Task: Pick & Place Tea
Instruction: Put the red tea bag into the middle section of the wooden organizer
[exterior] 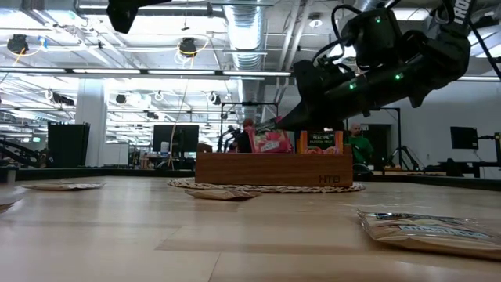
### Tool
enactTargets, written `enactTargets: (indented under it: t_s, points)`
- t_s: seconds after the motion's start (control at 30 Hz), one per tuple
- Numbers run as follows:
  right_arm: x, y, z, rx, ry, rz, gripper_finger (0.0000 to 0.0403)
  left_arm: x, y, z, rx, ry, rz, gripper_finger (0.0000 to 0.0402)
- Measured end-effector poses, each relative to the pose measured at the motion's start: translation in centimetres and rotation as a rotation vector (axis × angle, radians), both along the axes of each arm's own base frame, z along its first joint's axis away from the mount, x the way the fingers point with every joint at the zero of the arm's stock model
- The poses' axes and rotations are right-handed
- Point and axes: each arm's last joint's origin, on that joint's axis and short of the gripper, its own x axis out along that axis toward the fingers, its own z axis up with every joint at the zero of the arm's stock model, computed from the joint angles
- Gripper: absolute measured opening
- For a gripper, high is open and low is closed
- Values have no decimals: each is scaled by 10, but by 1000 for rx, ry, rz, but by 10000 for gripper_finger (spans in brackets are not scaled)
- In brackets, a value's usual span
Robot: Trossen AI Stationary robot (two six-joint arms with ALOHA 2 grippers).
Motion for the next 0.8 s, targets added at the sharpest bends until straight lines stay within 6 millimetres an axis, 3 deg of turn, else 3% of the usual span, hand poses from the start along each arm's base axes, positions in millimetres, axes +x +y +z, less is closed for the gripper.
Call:
enactTargets:
  t_s: [0.53,0.8]
  points:
    - [-1,8,-1,-11,17,1,1,0,-1,-1,-17,12,-21,138]
    - [-1,8,0,-10,8,1,49,0,-1,-2,-21,15,-22,138]
